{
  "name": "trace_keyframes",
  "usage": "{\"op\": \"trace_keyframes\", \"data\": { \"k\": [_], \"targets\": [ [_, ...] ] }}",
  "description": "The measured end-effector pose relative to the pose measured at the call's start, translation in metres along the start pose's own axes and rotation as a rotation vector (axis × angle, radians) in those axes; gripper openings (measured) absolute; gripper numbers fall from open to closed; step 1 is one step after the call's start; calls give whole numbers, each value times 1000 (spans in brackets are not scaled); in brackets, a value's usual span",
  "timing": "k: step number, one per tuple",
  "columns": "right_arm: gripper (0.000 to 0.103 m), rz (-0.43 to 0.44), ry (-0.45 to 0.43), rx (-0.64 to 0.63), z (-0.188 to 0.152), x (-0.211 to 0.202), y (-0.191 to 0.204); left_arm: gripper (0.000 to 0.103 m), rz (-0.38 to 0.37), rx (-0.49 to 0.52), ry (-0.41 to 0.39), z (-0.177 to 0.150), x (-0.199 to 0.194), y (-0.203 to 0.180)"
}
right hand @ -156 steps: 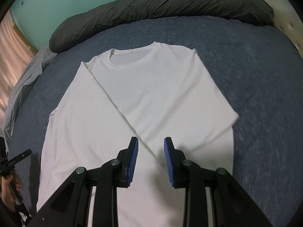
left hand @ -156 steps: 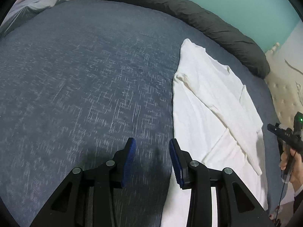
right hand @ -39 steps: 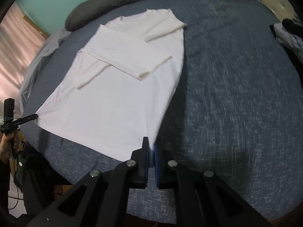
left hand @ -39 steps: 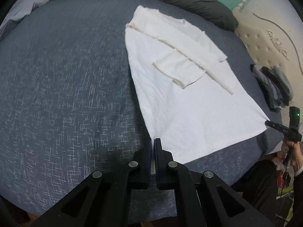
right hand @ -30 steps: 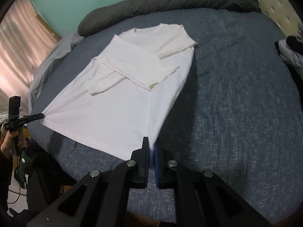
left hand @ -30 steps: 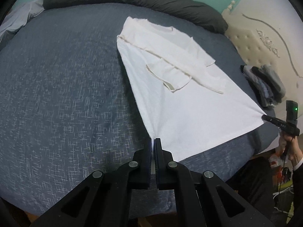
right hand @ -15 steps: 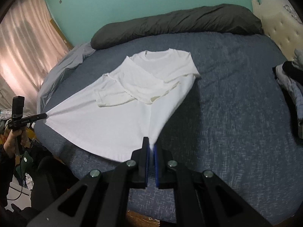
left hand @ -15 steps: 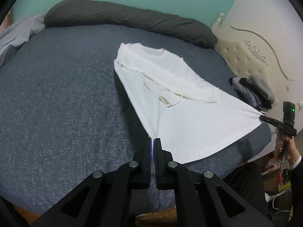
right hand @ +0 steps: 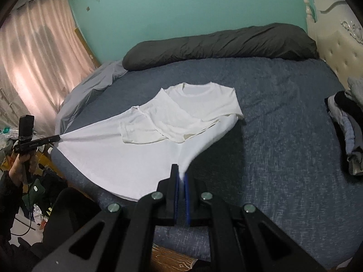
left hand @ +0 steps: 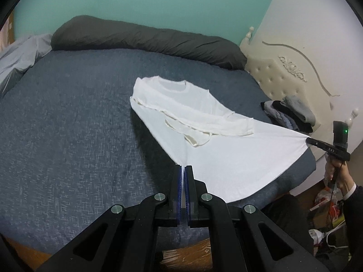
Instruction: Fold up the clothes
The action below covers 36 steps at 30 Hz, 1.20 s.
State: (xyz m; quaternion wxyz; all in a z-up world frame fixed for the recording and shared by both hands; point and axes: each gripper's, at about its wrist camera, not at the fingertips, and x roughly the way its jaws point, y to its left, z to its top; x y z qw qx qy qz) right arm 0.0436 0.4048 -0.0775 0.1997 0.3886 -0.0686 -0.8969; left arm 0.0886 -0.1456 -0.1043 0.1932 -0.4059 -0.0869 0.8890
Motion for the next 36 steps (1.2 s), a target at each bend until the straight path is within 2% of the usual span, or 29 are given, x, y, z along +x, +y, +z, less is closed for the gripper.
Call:
{"op": "trace_keyframes", "data": {
  "k": [10,20,25,36],
  "targets": [
    [4,24,-44,-46,-2,-42,14,3,-11,42,-56,-1,-45,-21],
    [4,57,-74,-78,0,-71,29,3,-32,73,-88,2,-65,-33],
    [4,60,-77,-80,11,-70,27,3,-31,76,-90,10,-60,-35],
    [4,60,-53,-64,42,-38,18,3,-32,32,-74,38,-25,-18]
  ]
}}
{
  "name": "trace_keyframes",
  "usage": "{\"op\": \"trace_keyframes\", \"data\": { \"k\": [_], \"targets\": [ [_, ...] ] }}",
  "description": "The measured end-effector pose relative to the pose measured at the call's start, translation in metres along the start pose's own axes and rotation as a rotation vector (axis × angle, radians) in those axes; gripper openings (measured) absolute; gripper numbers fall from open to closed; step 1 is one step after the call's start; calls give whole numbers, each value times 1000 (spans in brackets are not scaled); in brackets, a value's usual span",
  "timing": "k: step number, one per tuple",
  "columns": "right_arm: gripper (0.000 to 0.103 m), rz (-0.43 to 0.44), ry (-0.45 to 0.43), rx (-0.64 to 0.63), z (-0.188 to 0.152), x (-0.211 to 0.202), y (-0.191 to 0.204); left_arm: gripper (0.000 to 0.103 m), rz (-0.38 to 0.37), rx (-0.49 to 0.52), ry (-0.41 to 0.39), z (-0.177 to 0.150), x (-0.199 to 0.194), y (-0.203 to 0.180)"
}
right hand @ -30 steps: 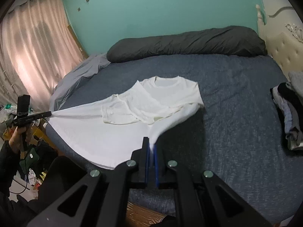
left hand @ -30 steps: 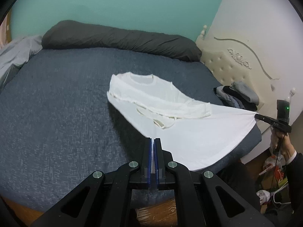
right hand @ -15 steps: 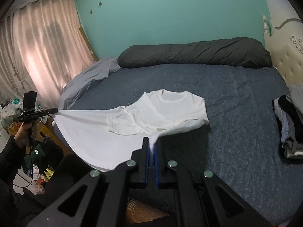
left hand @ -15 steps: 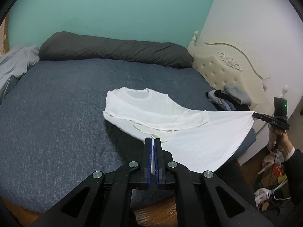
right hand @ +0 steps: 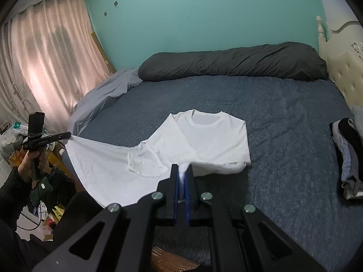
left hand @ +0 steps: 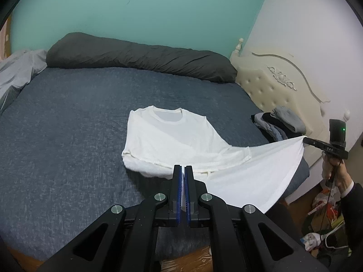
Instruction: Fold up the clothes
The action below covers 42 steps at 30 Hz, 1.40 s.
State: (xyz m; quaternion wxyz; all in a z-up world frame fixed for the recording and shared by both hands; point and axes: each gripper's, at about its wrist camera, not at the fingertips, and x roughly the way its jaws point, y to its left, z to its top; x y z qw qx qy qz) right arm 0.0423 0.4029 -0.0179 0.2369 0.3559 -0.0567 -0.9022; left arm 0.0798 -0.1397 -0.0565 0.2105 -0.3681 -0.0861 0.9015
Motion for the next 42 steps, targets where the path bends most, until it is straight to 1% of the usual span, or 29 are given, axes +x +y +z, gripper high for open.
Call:
{"op": "trace_keyframes", "data": {
  "k": [8,21,42],
  "targets": [
    [4,-1,6,18,29,24,-14,3,-2,-18,8,25,28,12],
    [4,-3,26,38,72,61,-37,3,15,-60,23,54,62,38],
    [4,-32,58,86,111,120,-86,3,30,-110,41,98,122,80]
  ]
}}
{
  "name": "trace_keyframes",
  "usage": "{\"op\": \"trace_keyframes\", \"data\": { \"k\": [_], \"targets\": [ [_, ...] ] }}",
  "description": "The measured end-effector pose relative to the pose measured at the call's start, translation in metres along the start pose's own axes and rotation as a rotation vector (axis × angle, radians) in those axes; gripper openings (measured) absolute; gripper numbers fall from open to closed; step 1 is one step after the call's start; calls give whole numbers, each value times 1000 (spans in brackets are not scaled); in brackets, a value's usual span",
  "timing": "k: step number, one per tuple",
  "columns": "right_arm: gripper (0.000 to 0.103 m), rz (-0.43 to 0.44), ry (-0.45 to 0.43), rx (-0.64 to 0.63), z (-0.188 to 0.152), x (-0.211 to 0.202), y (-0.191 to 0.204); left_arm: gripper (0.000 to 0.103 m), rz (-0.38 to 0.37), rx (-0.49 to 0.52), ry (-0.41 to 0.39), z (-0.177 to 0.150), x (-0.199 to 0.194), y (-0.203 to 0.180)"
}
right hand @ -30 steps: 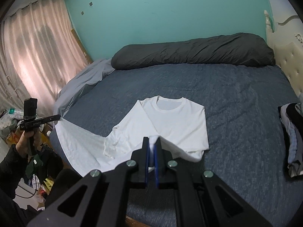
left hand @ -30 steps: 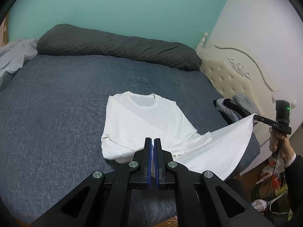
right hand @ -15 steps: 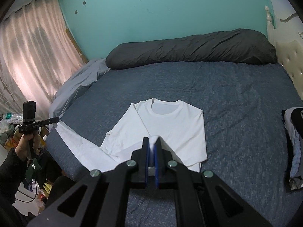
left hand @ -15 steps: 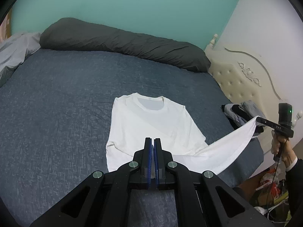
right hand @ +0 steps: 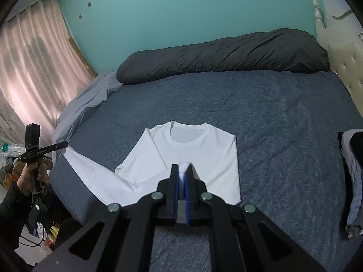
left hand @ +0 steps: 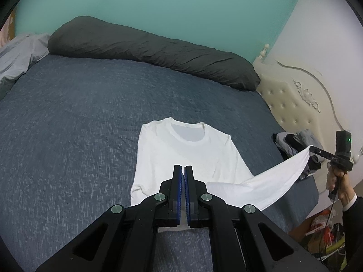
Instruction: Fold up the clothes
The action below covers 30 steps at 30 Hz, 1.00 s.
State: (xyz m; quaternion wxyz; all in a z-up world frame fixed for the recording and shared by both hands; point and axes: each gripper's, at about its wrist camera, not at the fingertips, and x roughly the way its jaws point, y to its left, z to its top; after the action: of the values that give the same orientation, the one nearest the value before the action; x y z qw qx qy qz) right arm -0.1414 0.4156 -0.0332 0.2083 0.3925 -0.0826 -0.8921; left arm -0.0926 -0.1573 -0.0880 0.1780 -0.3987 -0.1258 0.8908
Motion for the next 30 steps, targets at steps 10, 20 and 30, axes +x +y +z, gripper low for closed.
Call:
{"op": "trace_keyframes", "data": {
  "k": [10,20,30],
  "targets": [
    [4,-11,6,41,23,33,-27,3,16,-24,2,23,34,18],
    [4,-27,9,85,54,78,-59,3,41,-71,3,59,81,43],
    [4,-62,34,149,83,138,-105,3,70,-131,31,95,148,87]
  ]
}}
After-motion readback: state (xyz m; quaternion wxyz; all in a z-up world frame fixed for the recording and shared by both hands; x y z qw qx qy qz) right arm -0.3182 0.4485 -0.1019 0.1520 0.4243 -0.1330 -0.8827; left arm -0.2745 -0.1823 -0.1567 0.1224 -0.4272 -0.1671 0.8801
